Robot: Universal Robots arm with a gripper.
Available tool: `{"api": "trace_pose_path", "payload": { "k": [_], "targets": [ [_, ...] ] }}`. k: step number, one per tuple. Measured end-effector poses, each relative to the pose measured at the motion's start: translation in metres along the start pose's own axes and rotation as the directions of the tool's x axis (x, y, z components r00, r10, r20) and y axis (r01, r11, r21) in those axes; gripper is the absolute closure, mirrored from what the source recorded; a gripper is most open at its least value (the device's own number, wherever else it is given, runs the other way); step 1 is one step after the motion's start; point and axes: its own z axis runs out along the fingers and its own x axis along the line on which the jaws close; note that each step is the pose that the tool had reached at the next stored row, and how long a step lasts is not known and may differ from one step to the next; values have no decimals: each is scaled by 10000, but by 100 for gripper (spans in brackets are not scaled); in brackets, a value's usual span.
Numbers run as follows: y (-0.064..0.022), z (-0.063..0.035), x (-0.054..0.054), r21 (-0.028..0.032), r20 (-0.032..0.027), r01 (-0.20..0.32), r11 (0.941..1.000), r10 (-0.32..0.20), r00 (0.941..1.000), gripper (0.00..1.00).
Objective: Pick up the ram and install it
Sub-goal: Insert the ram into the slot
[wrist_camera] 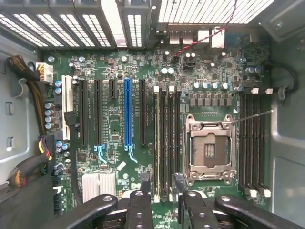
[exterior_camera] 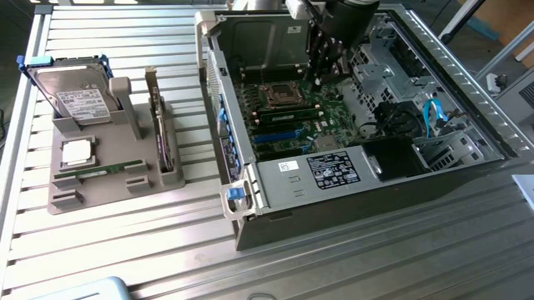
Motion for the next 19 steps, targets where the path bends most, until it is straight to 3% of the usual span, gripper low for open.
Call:
{"api": "trace_pose_path", "payload": {
  "k": [8, 19],
  "targets": [
    [3, -200, -9, 0, -1, 0, 10000, 0, 10000, 69],
    [5, -381, -16, 0, 1, 0, 10000, 0, 10000, 69]
  ]
}}
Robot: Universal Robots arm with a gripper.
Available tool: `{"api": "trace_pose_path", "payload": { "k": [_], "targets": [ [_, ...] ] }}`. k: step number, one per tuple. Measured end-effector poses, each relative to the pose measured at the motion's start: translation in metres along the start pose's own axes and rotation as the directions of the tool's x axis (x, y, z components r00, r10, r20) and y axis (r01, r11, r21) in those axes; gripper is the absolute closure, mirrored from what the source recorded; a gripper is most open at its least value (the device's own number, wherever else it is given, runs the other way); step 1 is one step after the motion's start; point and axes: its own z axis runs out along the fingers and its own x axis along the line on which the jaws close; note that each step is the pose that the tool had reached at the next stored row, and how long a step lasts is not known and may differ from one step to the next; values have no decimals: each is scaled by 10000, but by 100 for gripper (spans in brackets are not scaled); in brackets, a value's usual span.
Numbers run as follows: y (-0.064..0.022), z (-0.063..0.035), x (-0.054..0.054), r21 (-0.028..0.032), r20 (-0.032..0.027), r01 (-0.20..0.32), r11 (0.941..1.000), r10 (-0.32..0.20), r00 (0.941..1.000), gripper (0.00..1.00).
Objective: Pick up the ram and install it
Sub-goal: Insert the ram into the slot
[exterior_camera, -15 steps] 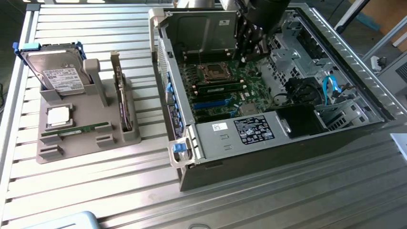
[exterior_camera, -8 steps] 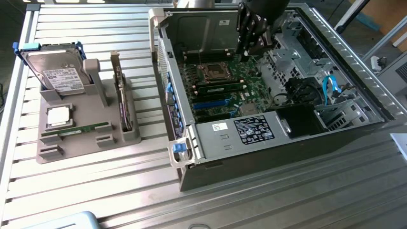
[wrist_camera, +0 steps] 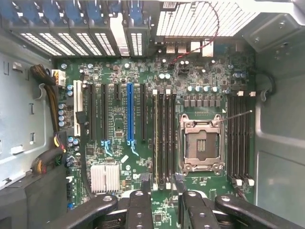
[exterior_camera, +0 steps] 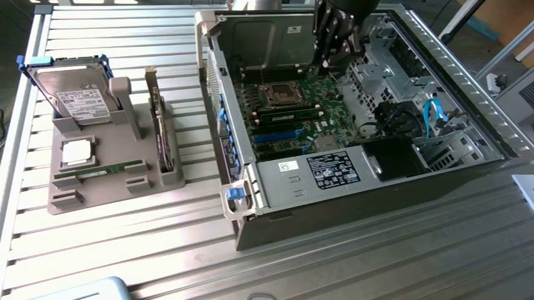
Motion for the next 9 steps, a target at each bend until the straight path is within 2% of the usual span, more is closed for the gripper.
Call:
{"api": "trace_pose_path", "payload": {
  "k": [2, 9],
  "targets": [
    [1, -36, -1, 0, 0, 0, 10000, 0, 10000, 69],
    [0, -38, -2, 0, 0, 0, 10000, 0, 10000, 69]
  ]
}}
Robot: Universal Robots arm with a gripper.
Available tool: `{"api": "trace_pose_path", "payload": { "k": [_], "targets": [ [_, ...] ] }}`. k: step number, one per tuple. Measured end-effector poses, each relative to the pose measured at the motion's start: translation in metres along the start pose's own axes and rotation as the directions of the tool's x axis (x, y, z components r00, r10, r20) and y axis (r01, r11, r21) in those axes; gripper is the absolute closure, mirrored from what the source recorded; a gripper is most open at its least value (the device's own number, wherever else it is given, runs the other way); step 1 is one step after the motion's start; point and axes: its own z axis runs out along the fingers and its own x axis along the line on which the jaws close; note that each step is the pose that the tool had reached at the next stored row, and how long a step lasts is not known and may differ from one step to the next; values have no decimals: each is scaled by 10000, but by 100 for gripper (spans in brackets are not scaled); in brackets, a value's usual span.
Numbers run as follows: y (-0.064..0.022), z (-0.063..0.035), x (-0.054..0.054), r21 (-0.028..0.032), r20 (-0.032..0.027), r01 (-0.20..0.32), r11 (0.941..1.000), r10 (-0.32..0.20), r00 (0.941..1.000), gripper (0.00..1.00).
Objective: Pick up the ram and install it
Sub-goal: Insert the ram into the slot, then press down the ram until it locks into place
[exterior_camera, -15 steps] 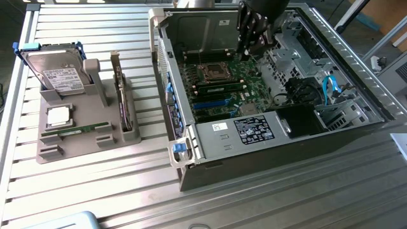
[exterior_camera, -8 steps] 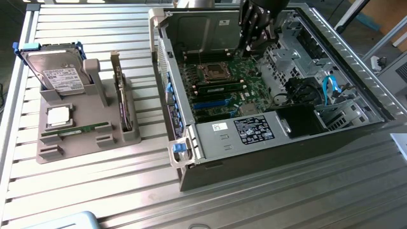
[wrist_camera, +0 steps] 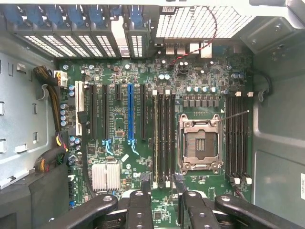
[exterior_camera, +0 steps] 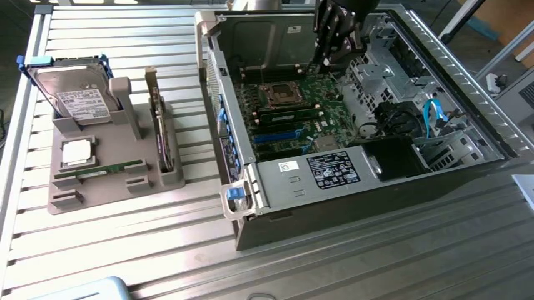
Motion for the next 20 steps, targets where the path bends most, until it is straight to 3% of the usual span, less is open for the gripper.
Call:
{"api": "trace_pose_path", "payload": {
  "k": [8, 11, 20],
  "targets": [
    [0, 0, 0, 0, 0, 0, 10000, 0, 10000, 70],
    [0, 0, 0, 0, 1, 0, 10000, 0, 10000, 89],
    [0, 0, 0, 0, 0, 0, 10000, 0, 10000, 90]
  ]
}}
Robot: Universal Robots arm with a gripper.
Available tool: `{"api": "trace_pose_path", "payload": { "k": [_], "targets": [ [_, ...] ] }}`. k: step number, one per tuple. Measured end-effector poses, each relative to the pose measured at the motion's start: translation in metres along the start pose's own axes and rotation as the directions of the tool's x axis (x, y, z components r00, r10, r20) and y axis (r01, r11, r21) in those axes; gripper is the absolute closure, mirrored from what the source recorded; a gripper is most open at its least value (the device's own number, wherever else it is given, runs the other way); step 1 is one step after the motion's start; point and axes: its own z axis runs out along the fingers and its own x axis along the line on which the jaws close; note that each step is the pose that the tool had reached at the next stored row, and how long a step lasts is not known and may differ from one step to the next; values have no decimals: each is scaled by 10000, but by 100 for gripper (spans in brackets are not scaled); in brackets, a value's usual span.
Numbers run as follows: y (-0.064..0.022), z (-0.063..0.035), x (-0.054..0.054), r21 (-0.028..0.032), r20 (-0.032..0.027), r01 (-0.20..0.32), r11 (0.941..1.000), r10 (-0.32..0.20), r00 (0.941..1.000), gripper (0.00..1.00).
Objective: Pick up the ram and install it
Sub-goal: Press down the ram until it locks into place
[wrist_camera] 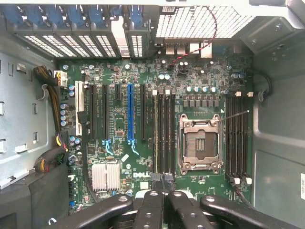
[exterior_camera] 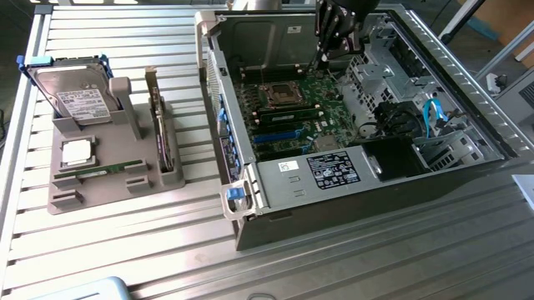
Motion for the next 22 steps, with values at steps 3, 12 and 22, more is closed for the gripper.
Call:
{"api": "trace_pose_path", "payload": {
  "k": [3, 12, 22],
  "targets": [
    [0, 0, 0, 0, 0, 0, 10000, 0, 10000, 90],
    [-1, 61, 3, 0, 1, 0, 10000, 0, 10000, 90],
    [-3, 245, 10, 0, 0, 0, 10000, 0, 10000, 90]
  ]
}}
